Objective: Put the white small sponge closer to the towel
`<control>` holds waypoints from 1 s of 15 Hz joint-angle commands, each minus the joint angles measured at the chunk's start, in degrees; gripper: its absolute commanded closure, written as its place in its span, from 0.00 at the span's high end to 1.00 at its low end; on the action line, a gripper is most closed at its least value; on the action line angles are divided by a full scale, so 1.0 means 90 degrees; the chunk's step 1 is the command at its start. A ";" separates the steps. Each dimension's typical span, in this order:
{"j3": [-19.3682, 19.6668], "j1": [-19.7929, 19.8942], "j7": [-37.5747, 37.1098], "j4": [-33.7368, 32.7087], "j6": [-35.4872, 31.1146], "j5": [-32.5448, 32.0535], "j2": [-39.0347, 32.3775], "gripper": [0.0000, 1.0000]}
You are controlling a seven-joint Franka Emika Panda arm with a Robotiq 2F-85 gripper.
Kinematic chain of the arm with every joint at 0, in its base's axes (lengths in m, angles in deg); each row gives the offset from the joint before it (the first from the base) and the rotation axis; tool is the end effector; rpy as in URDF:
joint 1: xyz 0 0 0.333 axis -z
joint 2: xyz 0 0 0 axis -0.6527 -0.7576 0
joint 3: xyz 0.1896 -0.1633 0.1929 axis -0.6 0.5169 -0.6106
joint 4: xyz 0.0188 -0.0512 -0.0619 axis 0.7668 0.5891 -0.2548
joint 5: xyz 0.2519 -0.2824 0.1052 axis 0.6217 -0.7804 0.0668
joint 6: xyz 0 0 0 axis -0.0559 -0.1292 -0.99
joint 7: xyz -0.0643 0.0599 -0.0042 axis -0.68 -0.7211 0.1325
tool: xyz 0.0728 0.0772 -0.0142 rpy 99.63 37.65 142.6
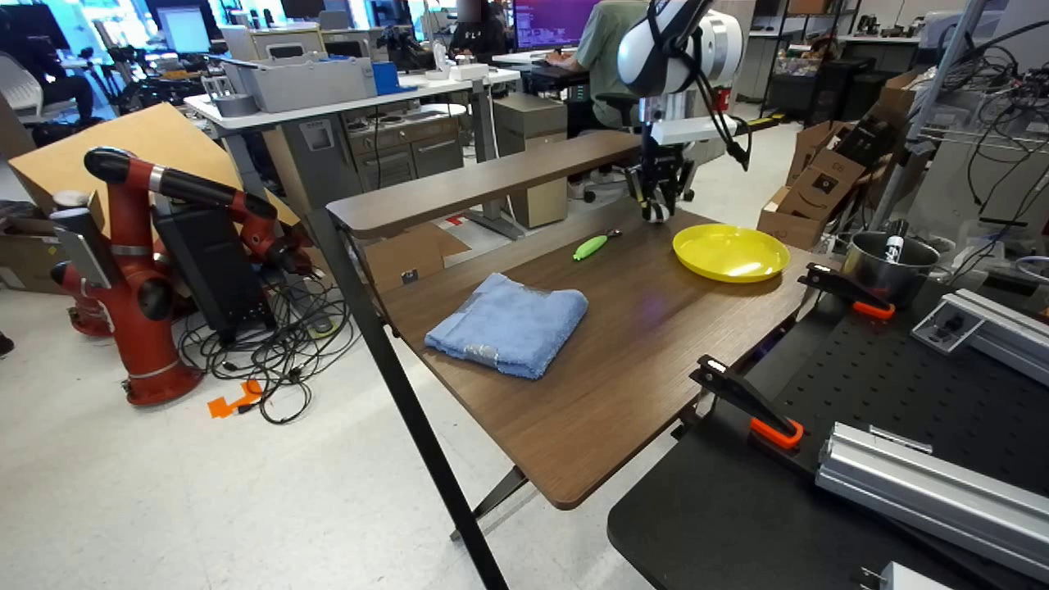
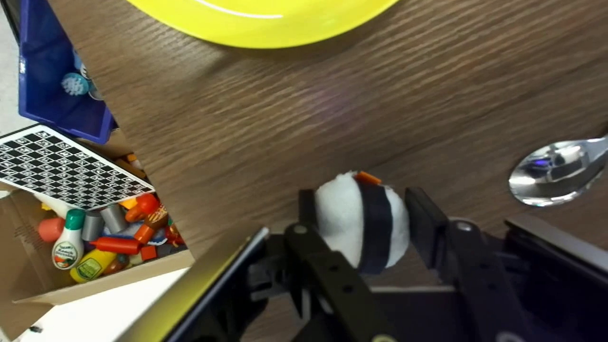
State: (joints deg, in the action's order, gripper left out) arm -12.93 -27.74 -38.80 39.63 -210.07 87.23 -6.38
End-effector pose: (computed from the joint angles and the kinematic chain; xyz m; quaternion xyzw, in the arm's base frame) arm 0.6940 -0.2172 0.1095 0.9791 -0.1989 -0.0417 0.0068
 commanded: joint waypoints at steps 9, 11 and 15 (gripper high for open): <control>0.0026 -0.0187 -0.0098 0.0184 0.0238 -0.0078 0.0373 0.06; 0.0013 -0.0329 0.0022 0.0717 0.0092 -0.0166 0.0796 0.06; 0.0004 -0.0753 0.0121 0.2035 -0.0200 -0.0441 0.1772 0.06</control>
State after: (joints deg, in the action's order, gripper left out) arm -13.08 -32.21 -39.05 46.90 -208.27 85.66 2.07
